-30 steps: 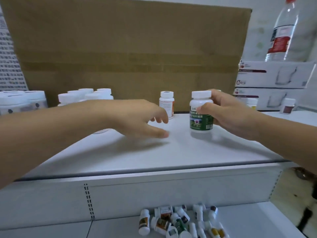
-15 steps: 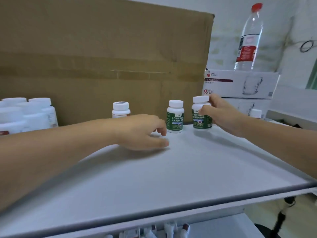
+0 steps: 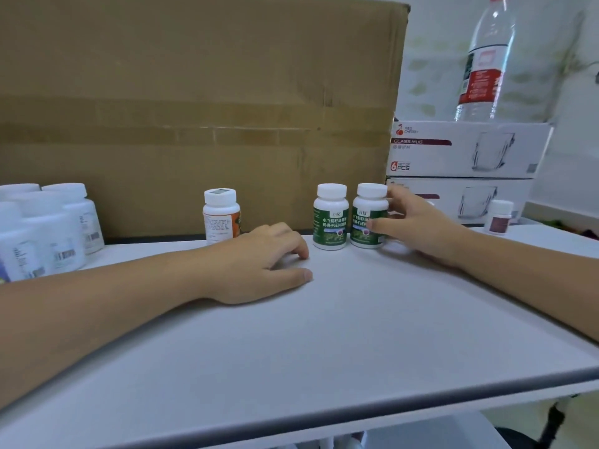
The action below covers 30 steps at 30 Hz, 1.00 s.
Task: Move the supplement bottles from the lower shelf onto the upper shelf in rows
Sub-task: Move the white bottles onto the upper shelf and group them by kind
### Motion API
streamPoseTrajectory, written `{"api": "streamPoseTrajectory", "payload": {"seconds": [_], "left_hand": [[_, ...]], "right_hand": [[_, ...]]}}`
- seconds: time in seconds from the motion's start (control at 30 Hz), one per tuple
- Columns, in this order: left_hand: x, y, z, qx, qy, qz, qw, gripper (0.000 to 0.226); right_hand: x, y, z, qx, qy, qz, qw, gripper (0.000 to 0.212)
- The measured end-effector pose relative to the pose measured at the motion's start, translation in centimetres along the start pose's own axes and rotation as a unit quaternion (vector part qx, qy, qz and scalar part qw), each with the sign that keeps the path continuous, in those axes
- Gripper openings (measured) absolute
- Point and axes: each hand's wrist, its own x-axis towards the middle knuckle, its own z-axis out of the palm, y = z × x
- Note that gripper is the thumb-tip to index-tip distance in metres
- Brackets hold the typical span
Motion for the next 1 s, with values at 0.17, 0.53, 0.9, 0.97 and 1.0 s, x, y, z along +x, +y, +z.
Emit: {"api": "streamPoseTrajectory", "payload": {"seconds": [0.17, 0.53, 0.9, 0.97, 1.0], "left_hand": [[-0.1, 0.3, -0.1, 0.017, 0.002, -0.001, 1.0, 0.052], [-1.9, 3.1, -4.7, 0.123, -0.132, -0.087, 0.98, 0.045], [-15.3, 4.0, -7.4, 0.059, -0.038, -0.073, 0.995, 0.042], [-18.4, 5.0, -7.6, 0.073, -0.022, -0.063, 0.995, 0.042], [-20.0, 5.5, -7.7, 0.075, -0.014, -0.055, 0.996, 0.041]], "right_hand": [[-0.1, -0.1, -0.1, 0.013, -0.014, 0.012, 1.0, 0.054], [-6.0, -6.9, -2.7, -0.354, -0.079, 0.138, 0.922, 0.058], [-18.4, -11.8, 0.6, -0.359, -0.107, 0.038, 0.926, 0.026], [-20.9, -13.3, 1.5, -0.336, -0.095, 0.03, 0.937, 0.023], [-22.1, -13.9, 2.1, -0.323, -0.09, 0.025, 0.942, 0.021]]}}
